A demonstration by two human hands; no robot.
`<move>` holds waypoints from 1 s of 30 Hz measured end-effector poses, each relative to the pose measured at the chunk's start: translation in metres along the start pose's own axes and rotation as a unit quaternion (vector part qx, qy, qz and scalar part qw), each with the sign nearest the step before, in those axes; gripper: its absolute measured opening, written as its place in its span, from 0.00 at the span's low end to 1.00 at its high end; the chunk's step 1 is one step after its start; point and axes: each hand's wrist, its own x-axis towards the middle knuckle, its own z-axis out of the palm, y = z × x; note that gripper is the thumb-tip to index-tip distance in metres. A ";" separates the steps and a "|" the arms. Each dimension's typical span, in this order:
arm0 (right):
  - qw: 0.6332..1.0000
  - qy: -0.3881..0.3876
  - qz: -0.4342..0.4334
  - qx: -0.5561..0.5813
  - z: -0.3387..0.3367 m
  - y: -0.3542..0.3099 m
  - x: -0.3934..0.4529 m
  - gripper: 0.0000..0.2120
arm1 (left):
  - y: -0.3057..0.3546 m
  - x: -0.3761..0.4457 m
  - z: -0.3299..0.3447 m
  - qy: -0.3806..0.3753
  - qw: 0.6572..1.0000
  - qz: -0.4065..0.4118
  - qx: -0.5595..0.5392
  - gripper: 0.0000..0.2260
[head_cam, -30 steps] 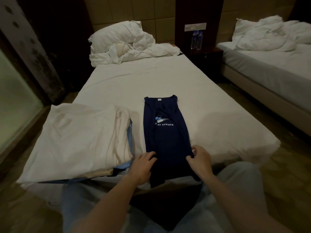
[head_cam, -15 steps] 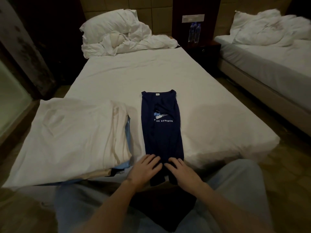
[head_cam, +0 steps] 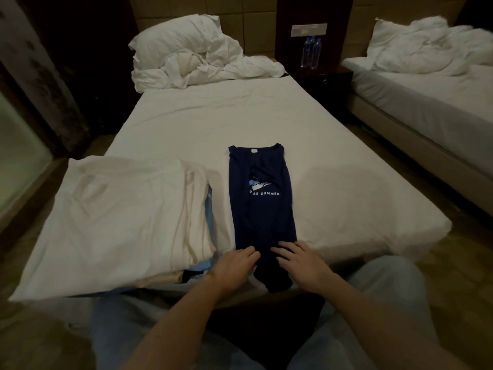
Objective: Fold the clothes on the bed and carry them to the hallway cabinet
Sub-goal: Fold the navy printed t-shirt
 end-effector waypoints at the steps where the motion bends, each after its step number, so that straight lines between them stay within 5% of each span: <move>1: 0.998 0.013 0.016 0.066 0.000 0.003 -0.002 0.19 | 0.001 -0.001 -0.001 0.017 0.998 -0.030 -0.046 0.08; 4: 0.954 0.003 0.109 0.278 -0.017 0.010 -0.007 0.20 | 0.004 0.001 -0.009 0.066 0.963 -0.136 -0.221 0.11; 7: 0.854 0.063 0.234 0.461 -0.036 0.016 -0.005 0.09 | 0.004 0.007 -0.024 0.102 0.890 -0.207 -0.393 0.13; 9: 0.778 0.120 0.312 0.532 -0.049 0.022 0.000 0.23 | 0.003 0.010 -0.040 0.114 0.830 -0.240 -0.491 0.09; 11: 0.736 0.166 0.332 0.566 -0.062 0.030 0.009 0.29 | -0.002 0.017 -0.055 0.133 0.775 -0.266 -0.557 0.18; 13: 0.724 0.183 0.336 0.574 -0.082 0.041 0.020 0.27 | -0.007 0.027 -0.070 0.161 0.755 -0.282 -0.570 0.24; 18: 0.722 0.231 0.290 0.585 -0.129 0.076 0.055 0.16 | -0.035 0.068 -0.105 0.268 0.655 -0.274 -0.651 0.09; 23: 0.714 0.257 0.304 0.576 -0.153 0.123 0.101 0.11 | -0.073 0.110 -0.141 0.288 0.580 -0.284 -0.707 0.09; 27: 0.718 0.250 0.296 0.578 -0.162 0.156 0.149 0.13 | -0.110 0.149 -0.158 0.285 0.562 -0.277 -0.725 0.08; 30: 0.711 0.229 0.307 0.590 -0.160 0.185 0.190 0.16 | -0.143 0.183 -0.162 0.263 0.591 -0.283 -0.708 0.12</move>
